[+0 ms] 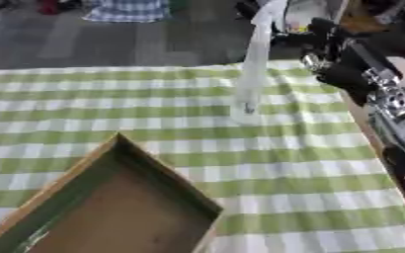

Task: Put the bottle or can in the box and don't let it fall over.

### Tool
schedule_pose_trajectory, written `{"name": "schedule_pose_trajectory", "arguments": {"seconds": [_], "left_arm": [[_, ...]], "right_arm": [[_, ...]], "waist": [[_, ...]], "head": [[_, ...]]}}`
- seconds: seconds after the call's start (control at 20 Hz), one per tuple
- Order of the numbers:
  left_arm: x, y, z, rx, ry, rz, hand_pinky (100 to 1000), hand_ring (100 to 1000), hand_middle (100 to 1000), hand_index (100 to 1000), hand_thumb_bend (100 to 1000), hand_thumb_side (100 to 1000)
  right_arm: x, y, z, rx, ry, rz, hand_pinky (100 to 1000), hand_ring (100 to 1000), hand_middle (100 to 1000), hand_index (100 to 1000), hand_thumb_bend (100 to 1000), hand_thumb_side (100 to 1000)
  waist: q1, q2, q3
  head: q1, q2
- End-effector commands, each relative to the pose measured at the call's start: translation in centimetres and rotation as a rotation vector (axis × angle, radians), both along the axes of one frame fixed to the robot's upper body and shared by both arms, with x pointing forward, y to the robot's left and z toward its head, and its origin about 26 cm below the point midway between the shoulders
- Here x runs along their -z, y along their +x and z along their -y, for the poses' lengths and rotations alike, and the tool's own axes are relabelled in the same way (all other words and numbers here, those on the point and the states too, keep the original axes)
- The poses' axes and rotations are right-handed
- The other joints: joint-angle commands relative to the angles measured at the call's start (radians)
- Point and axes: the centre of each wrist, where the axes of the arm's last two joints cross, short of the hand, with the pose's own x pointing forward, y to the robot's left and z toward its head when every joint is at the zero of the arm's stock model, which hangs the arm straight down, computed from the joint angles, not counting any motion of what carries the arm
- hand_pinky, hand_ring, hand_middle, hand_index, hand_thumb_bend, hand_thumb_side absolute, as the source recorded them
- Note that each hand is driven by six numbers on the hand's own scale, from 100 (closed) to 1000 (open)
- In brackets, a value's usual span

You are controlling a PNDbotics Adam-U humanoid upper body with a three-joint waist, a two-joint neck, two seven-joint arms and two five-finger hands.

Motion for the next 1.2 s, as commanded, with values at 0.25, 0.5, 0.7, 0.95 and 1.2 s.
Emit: {"name": "schedule_pose_trajectory", "arguments": {"seconds": [0.25, 0.5, 0.7, 0.95, 1.2], "left_arm": [[-1.0, 0.0, -0.3, 0.01, 0.033, 0.019, 1000, 604, 789, 789, 172, 849], [-0.9, 0.1, -0.3, 0.014, 0.033, 0.016, 1000, 605, 789, 789, 179, 852], [-0.9, 0.1, -0.2, 0.019, 0.032, 0.015, 1000, 606, 789, 789, 180, 852], [-0.8, 0.1, -0.3, 0.017, 0.031, 0.012, 1000, 607, 790, 789, 180, 854], [-0.8, 0.1, -0.2, 0.022, 0.032, 0.011, 1000, 607, 791, 789, 181, 855]], "right_arm": [[-1.2, 0.0, 0.0, -0.006, -0.043, 0.006, 964, 1000, 1000, 1000, 100, 456], [-1.0, 0.0, -1.1, 0.007, -0.062, 0.004, 963, 1000, 1000, 1000, 100, 518], [-0.6, -0.3, -2.6, -0.004, -0.086, 0.002, 964, 1000, 1000, 1000, 100, 531], [-0.4, -0.8, -3.4, -0.024, -0.082, 0.006, 963, 1000, 1000, 1000, 100, 522], [-0.4, -1.4, -4.0, -0.029, -0.09, 0.01, 963, 1000, 1000, 1000, 100, 505]], "waist": [[-0.001, -0.018, 0.003], [-0.003, -0.02, -0.001], [-0.005, -0.024, -0.005], [-0.007, -0.022, -0.005], [-0.009, -0.02, -0.009]], "head": [[-0.001, 0.006], [0.001, 0.014], [0.005, 0.02], [0.008, 0.025], [0.012, 0.03]]}}
